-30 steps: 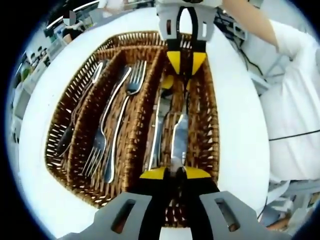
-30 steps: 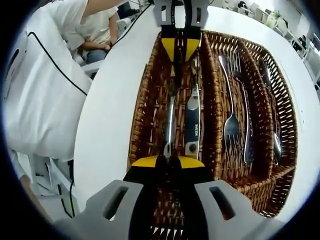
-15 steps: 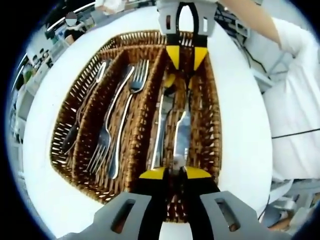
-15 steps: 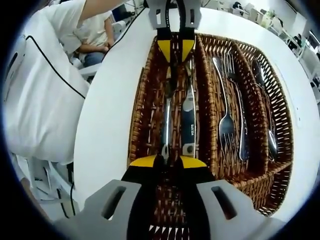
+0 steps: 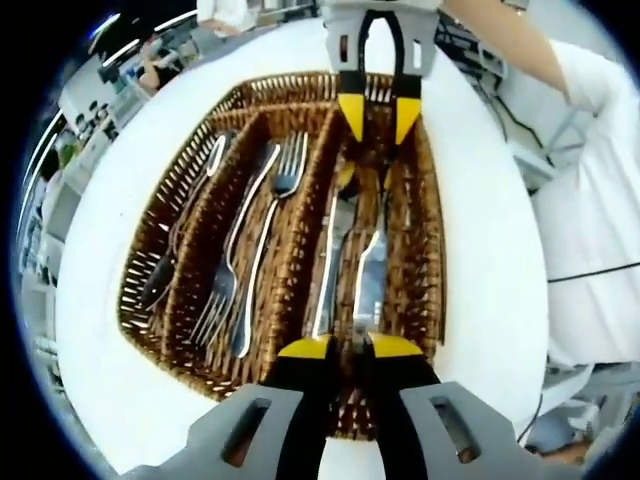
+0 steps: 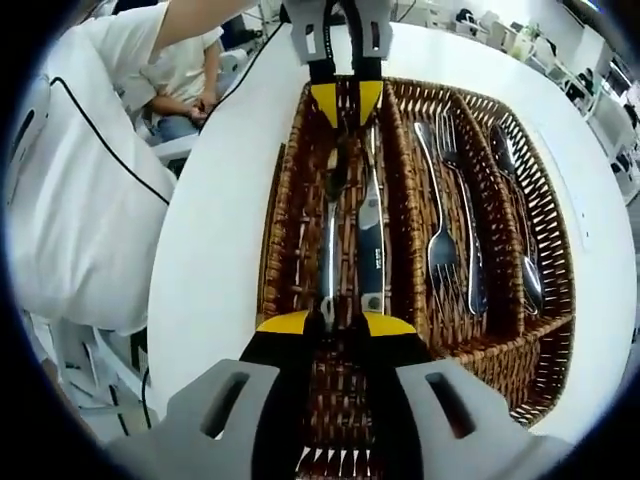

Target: Arrange the knives, forks, and spoons in their matching storage slots by inserting each utensil handle-first until every utensil is classified and aligned in the correct compartment

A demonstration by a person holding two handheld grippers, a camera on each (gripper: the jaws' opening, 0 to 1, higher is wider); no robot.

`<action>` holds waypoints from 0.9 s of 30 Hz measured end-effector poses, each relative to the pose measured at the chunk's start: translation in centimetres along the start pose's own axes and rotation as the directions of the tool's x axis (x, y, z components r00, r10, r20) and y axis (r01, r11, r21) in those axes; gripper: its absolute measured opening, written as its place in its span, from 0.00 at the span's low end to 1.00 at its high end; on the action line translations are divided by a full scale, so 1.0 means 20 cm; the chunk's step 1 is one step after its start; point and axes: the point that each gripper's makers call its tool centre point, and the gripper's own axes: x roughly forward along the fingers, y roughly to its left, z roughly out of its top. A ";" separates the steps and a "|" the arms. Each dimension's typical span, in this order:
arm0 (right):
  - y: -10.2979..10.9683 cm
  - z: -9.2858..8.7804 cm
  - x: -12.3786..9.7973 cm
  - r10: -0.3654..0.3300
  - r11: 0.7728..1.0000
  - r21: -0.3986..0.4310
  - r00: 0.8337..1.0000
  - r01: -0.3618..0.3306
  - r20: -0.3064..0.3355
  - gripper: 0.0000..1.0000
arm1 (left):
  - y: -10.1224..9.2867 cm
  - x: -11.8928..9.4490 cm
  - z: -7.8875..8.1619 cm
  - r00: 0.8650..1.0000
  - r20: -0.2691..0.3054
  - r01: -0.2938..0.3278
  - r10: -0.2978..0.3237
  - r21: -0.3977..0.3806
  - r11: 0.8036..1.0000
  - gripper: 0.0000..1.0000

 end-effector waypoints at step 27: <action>0.08 0.02 -0.10 -0.084 0.996 -0.003 0.995 0.085 0.053 0.19 | -0.02 -0.13 0.11 0.985 0.103 -0.137 0.140 -0.033 0.990 0.13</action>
